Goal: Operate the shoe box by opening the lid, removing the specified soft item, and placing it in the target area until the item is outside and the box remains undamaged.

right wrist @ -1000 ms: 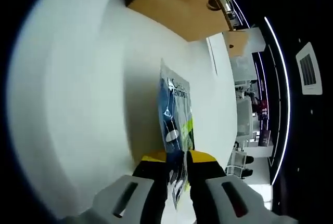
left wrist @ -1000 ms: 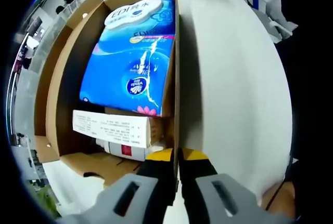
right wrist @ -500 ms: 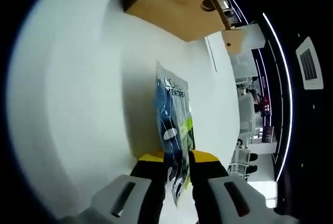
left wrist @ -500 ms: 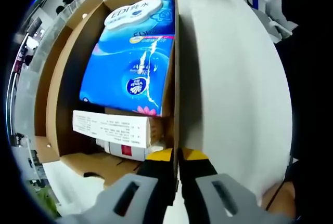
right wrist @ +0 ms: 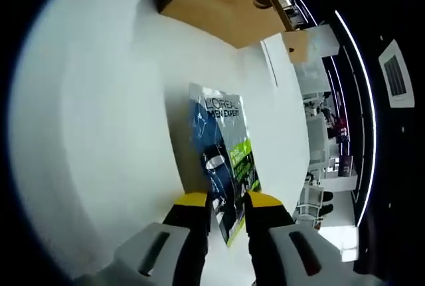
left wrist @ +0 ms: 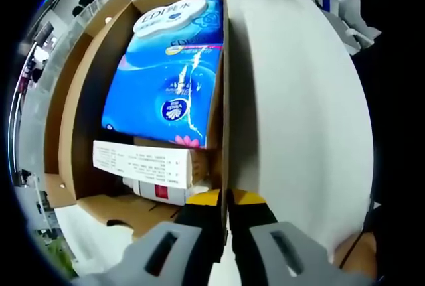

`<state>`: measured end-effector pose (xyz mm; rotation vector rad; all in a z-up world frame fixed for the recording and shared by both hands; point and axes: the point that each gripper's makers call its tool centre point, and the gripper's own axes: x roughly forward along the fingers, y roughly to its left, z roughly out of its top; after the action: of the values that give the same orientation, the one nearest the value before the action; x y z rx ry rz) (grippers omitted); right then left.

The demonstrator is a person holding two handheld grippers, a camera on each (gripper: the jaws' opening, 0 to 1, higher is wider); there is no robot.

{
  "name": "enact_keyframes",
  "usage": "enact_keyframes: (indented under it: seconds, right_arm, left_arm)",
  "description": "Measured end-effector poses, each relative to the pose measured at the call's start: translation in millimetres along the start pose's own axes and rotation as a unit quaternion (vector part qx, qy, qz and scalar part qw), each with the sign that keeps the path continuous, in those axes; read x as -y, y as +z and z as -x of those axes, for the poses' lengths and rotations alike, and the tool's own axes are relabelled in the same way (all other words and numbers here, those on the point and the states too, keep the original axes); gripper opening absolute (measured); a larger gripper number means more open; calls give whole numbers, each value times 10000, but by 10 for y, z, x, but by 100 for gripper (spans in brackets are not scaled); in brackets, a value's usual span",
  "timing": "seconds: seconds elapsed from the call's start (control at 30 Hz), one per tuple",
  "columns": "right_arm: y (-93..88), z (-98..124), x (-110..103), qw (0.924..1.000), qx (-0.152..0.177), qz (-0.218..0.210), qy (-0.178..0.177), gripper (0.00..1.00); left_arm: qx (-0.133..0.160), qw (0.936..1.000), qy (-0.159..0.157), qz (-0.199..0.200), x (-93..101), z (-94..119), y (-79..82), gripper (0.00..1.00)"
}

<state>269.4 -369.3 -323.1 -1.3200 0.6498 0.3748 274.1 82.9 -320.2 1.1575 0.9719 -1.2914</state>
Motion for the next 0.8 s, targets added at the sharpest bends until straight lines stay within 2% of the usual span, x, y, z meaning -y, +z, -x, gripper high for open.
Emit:
enact_keyframes:
  seconds: [0.27,0.47,0.53,0.6,0.8]
  right_arm:
    - [16,149,-36,9997,65,-246,12,22]
    - [128,294,47,9987,222,-465,-43,22]
    - [99,285,136,9979,297,-577,-71,22]
    - [172,332,157,9952,443,-861,-107,22]
    - [287,312,215,9783,752,-1931,-89,23]
  left_arm:
    - [-19,10000,18,3,-1,-2,-2,3]
    - [-9,10000,19,22,-2,0,-3,3]
    - [-7,10000,19,23,-3,0,-2,3]
    - [-9,10000,18,31,-3,1,-2,3]
    - [-6,10000,23,27,-5,3,1,3]
